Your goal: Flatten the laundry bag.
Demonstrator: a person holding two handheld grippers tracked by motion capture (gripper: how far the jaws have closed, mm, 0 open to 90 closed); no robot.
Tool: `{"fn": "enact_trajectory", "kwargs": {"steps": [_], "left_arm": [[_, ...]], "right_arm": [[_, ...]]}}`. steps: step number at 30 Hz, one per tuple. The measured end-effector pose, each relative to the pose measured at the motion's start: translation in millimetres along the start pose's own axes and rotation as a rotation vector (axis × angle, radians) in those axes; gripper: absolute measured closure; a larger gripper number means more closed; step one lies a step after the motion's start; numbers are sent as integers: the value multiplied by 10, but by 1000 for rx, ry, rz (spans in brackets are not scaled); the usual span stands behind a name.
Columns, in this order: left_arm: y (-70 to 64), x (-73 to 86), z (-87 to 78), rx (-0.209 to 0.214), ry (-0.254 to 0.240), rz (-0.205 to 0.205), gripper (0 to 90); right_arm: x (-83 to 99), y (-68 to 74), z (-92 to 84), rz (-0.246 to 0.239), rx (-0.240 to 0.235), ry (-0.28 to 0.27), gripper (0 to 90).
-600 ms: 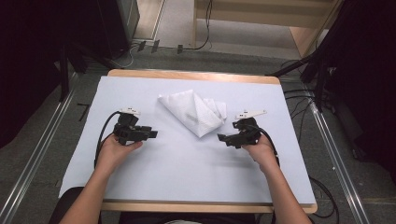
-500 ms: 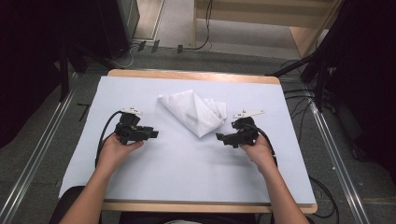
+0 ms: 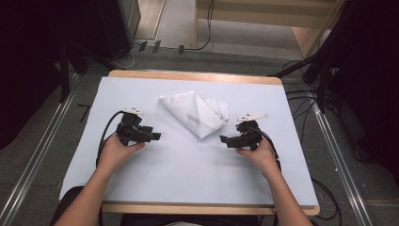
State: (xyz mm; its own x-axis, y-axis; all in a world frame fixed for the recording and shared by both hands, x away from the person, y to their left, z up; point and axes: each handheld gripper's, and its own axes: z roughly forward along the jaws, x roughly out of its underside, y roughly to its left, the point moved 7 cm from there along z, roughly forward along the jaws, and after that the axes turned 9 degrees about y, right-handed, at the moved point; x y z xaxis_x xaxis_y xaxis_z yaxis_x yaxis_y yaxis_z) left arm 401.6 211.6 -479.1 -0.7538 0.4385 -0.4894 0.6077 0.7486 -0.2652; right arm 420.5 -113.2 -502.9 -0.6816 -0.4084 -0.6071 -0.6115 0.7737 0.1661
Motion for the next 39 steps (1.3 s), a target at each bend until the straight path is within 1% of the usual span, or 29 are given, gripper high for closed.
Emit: {"fn": "enact_trajectory", "kwargs": {"steps": [1, 2, 6, 7, 8, 11, 12, 13, 14, 15, 26, 32, 33, 35, 39], "left_arm": [[1, 1, 2, 2, 0, 1, 439], [-3, 1, -1, 2, -2, 5, 436], [-5, -1, 2, 3, -4, 14, 405], [-5, -1, 3, 4, -4, 15, 405], [-1, 2, 6, 5, -6, 15, 400], [7, 9, 7, 5, -9, 14, 399], [8, 11, 6, 5, -9, 14, 399], [8, 12, 5, 4, -9, 13, 400], [8, 12, 5, 4, -9, 13, 399], [7, 15, 3, 2, -9, 16, 396], [7, 24, 10, -2, -13, 17, 383], [15, 29, 13, -6, -12, 17, 378], [23, 30, 11, -2, -14, 8, 377], [32, 32, 8, -4, -13, 5, 377], [35, 33, 8, -4, -15, 4, 377]], "right_arm": [[8, -10, 2, 2, -2, 4, 143], [9, -26, 6, -9, -2, 0, 147], [6, -23, 9, -10, 11, 3, 170], [2, -24, 12, -20, 16, 2, 178], [-5, -19, 18, -29, 18, -3, 198], [-8, -7, 18, -31, 15, -2, 245], [-6, -2, 15, -37, 8, 3, 300], [-3, 6, 12, -41, -2, 6, 325], [-3, 6, 12, -41, -2, 6, 325], [-7, 5, 20, -51, -5, 6, 325], [-18, -7, 26, -48, -4, 10, 367], [-20, -24, 26, -39, -2, 15, 380], [-22, -33, 28, -36, -5, 13, 389], [-19, -43, 25, -31, 1, 17, 394], [-25, -64, 25, -22, -2, 12, 406]]}}
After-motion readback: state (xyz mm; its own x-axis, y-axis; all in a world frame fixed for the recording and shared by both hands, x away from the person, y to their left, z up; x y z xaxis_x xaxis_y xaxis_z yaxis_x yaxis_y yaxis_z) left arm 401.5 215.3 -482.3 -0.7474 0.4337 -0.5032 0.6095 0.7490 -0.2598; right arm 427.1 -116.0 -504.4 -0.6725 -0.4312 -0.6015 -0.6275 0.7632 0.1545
